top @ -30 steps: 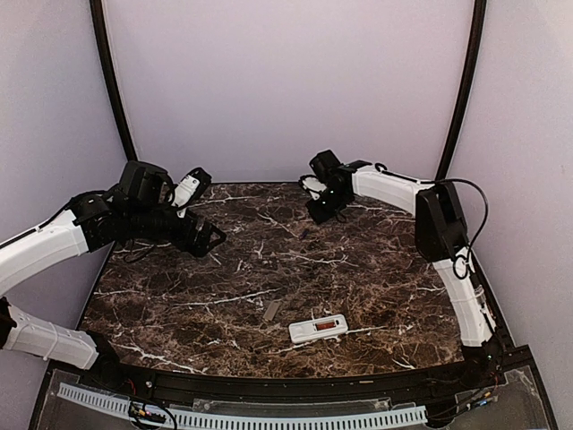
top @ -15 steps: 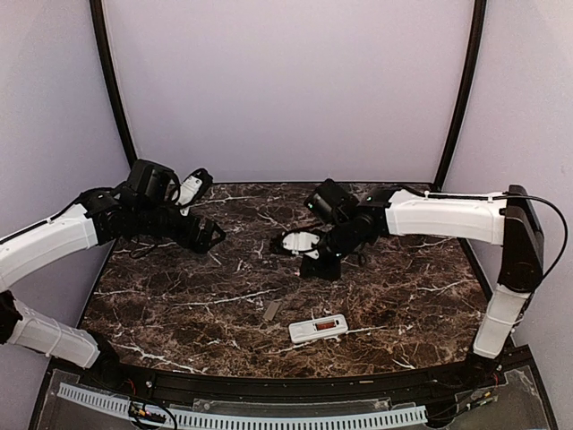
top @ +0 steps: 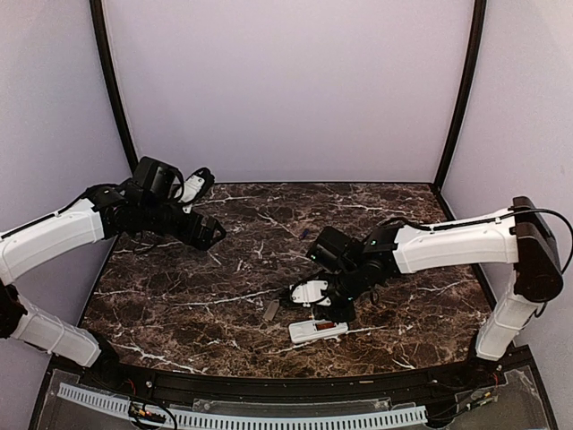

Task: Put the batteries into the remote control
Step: Load the battery into the battery compartment.

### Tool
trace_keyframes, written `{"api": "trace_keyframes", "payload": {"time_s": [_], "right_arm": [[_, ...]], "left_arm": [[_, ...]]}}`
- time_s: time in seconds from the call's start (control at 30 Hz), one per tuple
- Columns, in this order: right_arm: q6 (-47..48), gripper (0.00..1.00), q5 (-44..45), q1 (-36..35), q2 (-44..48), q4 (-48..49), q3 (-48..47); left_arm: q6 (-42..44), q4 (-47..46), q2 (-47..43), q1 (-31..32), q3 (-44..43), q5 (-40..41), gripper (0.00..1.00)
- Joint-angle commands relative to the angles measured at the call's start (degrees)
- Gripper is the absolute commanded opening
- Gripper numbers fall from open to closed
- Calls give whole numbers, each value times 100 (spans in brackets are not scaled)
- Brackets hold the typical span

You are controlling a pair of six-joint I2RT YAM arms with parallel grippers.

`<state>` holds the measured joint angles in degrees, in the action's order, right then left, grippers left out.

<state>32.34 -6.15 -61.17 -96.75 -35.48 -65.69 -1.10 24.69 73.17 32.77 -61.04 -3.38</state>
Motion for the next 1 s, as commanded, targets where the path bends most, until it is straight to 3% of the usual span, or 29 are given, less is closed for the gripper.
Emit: {"api": "trace_keyframes", "payload": {"time_s": [0.0,0.97], "right_arm": [[58,0,385,-129,100,183,261],[203,1,370,-208,165,501,637]], "left_arm": [[60,203,-47,-34,-164,11,99],[75,253,13,-43,-255,-49,99]]}}
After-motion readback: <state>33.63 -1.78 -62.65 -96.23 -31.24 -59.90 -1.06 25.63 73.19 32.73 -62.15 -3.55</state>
